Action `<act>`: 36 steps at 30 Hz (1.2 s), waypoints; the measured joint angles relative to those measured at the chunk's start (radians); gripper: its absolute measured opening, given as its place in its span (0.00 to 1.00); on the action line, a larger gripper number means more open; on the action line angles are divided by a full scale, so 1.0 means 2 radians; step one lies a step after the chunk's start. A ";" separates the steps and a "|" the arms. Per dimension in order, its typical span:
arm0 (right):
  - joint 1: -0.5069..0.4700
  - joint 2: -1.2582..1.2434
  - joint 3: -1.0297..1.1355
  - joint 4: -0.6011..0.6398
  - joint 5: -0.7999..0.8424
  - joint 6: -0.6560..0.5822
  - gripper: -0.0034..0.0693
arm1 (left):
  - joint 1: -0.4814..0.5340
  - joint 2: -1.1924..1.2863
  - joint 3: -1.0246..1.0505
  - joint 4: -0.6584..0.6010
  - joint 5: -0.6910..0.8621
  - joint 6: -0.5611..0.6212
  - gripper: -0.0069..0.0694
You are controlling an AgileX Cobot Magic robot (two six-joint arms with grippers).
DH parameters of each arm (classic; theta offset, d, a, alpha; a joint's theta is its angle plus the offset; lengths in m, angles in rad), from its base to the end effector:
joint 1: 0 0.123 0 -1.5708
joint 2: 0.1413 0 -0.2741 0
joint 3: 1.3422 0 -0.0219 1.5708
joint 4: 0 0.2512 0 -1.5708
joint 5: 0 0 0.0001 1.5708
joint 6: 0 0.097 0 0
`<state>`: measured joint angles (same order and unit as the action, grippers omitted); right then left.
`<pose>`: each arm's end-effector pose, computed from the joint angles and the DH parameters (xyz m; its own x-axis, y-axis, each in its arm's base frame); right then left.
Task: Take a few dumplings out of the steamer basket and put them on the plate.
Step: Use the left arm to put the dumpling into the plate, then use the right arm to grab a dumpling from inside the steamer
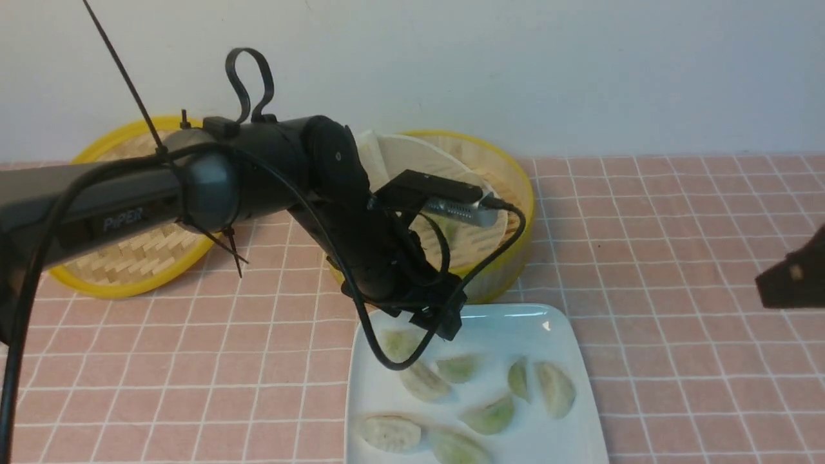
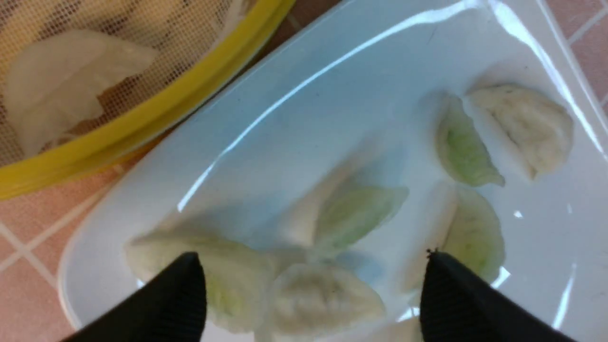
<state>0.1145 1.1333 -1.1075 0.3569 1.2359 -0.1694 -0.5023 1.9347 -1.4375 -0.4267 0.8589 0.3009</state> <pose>0.2014 0.0554 0.3387 -0.8958 -0.1481 -0.4190 -0.2835 0.9165 0.2821 0.3387 -0.2208 0.1962 -0.8169 0.4620 -0.3453 0.5610 0.7752 -0.2903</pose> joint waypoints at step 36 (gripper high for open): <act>0.142 0.637 -0.555 -0.030 -0.049 -0.053 0.73 | 0.000 -0.478 0.144 0.158 0.144 -0.225 0.08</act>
<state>0.3979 2.4071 -2.2181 0.2968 1.1373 -0.2760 -0.5023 0.9791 -1.1496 -0.1105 1.1476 -0.1482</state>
